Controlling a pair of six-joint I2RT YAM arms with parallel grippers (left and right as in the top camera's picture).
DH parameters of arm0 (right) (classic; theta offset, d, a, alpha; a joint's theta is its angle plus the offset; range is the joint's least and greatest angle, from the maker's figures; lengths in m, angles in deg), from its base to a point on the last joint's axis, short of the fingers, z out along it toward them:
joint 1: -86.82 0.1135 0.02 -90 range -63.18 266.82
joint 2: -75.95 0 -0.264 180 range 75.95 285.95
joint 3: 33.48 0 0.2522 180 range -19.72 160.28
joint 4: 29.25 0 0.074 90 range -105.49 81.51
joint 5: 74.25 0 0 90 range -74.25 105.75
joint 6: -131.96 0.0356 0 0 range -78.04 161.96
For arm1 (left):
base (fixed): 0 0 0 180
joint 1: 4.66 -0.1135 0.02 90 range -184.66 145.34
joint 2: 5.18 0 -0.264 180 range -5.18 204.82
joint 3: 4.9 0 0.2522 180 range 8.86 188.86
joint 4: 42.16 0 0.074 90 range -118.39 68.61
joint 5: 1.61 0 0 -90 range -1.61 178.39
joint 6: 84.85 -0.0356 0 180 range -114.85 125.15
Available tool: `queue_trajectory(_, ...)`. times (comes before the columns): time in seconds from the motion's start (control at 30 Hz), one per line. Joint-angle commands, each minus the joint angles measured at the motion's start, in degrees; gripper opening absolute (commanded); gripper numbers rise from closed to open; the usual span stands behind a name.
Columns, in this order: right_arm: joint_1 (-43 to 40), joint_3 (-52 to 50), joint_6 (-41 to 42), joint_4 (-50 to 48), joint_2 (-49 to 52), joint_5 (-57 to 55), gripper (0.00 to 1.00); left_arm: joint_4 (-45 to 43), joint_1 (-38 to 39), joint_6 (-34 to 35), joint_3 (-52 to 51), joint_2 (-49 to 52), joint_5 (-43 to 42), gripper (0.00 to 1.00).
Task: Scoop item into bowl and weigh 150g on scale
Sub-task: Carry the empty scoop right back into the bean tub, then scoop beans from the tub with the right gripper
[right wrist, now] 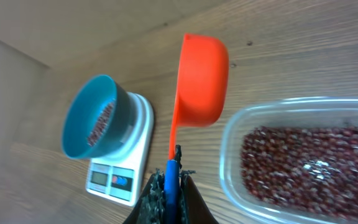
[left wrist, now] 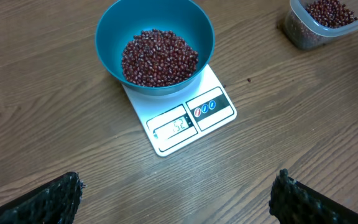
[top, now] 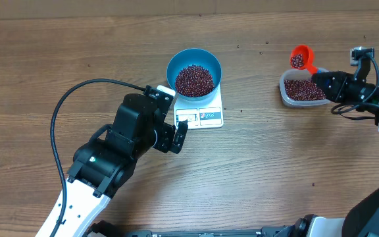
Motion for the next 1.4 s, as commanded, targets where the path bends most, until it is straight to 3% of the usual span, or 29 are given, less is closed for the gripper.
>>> queue_trajectory(0.0, -0.09, 0.5, -6.45, 0.35, -2.86, -6.01, 0.04, -0.04, -0.39, -0.46, -0.37, -0.02, 0.44, 1.0)
queue_trajectory(0.13, -0.09, 0.5, -7.17, 1.2, -3.82, -13.03, 0.04, -0.02, -0.39, -0.46, -0.37, -0.02, 0.44, 0.99)
queue_trajectory(0.73, 1.29, 0.5, -12.96, 6.36, -4.5, -24.9, 0.04, -0.02, -0.39, -0.46, -0.37, -0.02, 0.44, 1.0)
queue_trajectory(1.1, 13.86, 0.48, -12.04, 6.99, -4.48, -48.15, 0.04, -0.04, -0.42, -0.46, -0.37, -0.02, 0.44, 1.0)
queue_trajectory(1.37, 19.28, 0.48, -5.49, 5.68, -4.48, -62.14, 0.04, 0.0, -0.39, -0.46, -0.37, -0.02, 0.44, 1.0)
